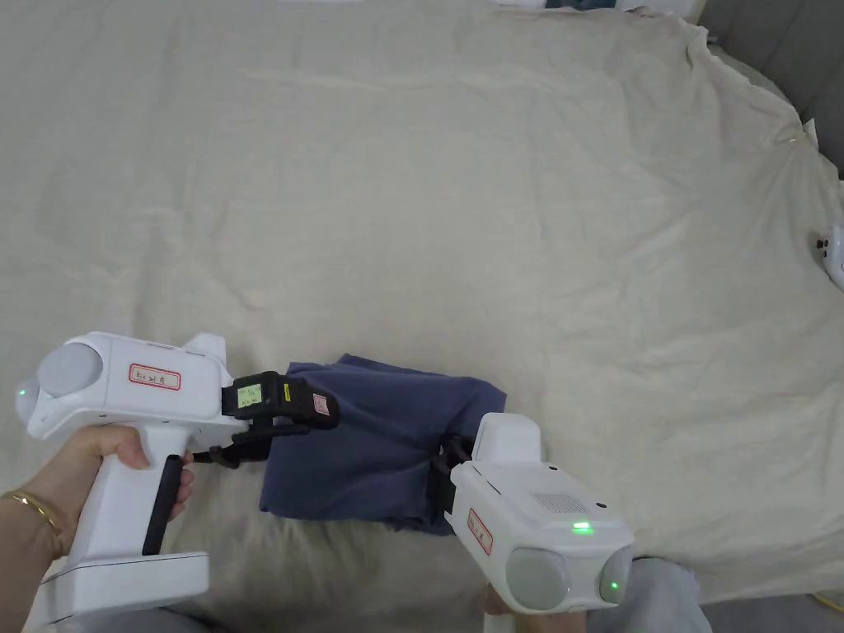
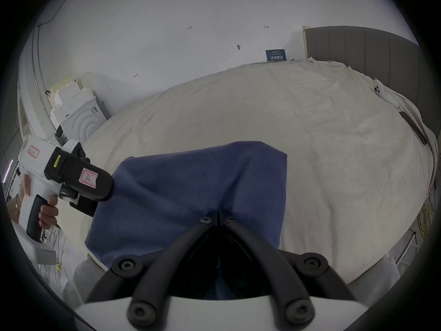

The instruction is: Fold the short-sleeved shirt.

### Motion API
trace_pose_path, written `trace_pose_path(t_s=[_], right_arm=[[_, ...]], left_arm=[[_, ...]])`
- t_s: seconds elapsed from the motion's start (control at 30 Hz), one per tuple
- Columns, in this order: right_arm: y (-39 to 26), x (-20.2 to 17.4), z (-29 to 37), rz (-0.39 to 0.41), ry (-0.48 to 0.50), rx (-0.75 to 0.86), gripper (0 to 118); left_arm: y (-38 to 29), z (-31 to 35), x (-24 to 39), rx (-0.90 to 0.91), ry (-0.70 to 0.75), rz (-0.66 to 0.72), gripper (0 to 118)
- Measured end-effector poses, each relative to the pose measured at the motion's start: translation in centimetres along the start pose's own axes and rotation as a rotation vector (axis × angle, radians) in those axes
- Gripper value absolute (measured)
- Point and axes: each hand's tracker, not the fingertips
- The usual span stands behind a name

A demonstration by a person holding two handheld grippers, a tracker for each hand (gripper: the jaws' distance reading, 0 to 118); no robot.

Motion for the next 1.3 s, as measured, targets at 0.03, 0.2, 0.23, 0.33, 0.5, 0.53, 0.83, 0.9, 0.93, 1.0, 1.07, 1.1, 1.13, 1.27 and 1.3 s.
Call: trace_pose_path(t_s=[0.03, 0.2, 0.23, 0.33, 0.5, 0.53, 0.83, 0.9, 0.93, 1.0, 1.07, 1.1, 1.13, 1.27, 1.3], right_arm=[[-0.2, 0.2, -0.2, -0.001, 0.002, 0.000, 0], [-0.2, 0.7, -0.4, -0.005, 0.010, -0.005, 0], [-0.2, 0.8, -0.5, -0.007, 0.011, -0.005, 0], [-0.2, 0.4, -0.5, -0.011, 0.019, -0.007, 0], [0.6, 0.0, -0.1, 0.022, 0.011, -0.030, 0], [1.1, -0.2, 0.5, 0.030, 0.012, -0.029, 0], [10.3, -1.2, 10.0, 0.145, 0.098, 0.291, 0], [12.4, -1.1, 11.9, 0.166, 0.087, 0.376, 0], [13.5, -1.0, 12.8, 0.171, 0.075, 0.419, 0], [15.3, -1.1, 14.3, 0.194, 0.048, 0.493, 0], [16.8, -1.0, 15.3, 0.202, 0.020, 0.550, 0], [17.5, -1.2, 15.7, 0.193, 0.023, 0.554, 0], [18.0, -1.1, 15.8, 0.190, 0.018, 0.560, 0], [19.2, -1.0, 15.2, 0.189, -0.032, 0.567, 0], [19.3, -1.0, 15.0, 0.185, -0.037, 0.564, 0]], left_arm=[[0.2, -0.1, 0.1, -0.009, -0.020, 0.009, 94], [-0.5, -2.4, 0.8, -0.040, 0.000, -0.040, 58], [-0.4, -2.2, 0.8, -0.037, -0.005, -0.032, 51], [-1.1, -2.0, 1.9, -0.029, 0.021, -0.041, 24], [-1.5, -2.3, 5.1, -0.006, 0.197, -0.011, 20], [-1.4, -2.1, 5.6, -0.007, 0.215, 0.006, 19], [-0.5, 4.5, 8.3, 0.086, 0.253, -0.090, 19], [0.6, 6.6, 7.1, 0.118, 0.313, -0.082, 19], [1.1, 7.8, 6.3, 0.136, 0.340, -0.081, 19], [2.0, 10.0, 4.8, 0.157, 0.402, -0.059, 19], [3.1, 12.6, 2.6, 0.183, 0.446, -0.027, 19], [3.6, 13.7, 1.7, 0.198, 0.472, -0.011, 19], [4.2, 14.8, 0.6, 0.207, 0.504, -0.001, 19], [5.8, 19.3, -3.8, 0.225, 0.610, 0.055, 19], [6.9, 20.8, -5.7, 0.226, 0.626, 0.065, 19]])
